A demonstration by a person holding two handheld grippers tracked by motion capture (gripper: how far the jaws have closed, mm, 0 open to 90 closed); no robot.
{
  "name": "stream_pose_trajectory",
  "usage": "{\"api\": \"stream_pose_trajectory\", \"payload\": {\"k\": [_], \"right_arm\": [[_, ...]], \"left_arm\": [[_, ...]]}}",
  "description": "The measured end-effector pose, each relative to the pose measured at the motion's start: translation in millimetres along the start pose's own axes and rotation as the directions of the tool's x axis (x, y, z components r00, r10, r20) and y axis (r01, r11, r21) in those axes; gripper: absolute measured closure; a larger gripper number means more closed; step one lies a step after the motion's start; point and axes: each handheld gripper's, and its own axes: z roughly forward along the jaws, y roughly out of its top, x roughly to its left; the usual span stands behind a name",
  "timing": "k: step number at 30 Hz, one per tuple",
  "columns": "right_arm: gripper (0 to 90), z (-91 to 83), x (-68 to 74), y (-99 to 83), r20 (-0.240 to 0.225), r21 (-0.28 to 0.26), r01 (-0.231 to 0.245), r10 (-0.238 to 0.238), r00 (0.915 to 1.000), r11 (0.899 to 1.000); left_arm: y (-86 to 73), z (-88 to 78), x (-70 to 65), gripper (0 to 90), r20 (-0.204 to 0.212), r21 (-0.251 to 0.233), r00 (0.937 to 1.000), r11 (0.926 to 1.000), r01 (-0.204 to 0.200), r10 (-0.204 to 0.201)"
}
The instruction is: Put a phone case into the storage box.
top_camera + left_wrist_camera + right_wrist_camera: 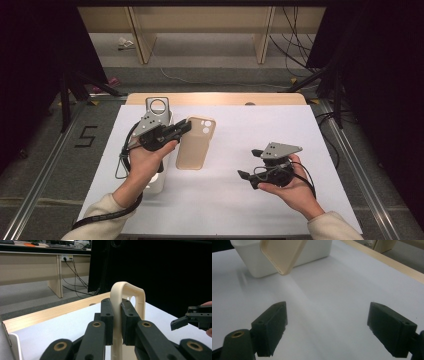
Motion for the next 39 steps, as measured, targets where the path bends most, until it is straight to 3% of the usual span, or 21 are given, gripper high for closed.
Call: {"api": "stream_pose_trajectory", "payload": {"k": [39], "right_arm": [[16.3, -12.2, -6.7, -9.8, 0.034, -0.008, -0.043, 0.044, 0.9985, 0.999]], "left_arm": [[19.9, -20.9, 26.0, 81.9, -0.055, -0.043, 0.9985, 0.9991, -0.003, 0.001]]}}
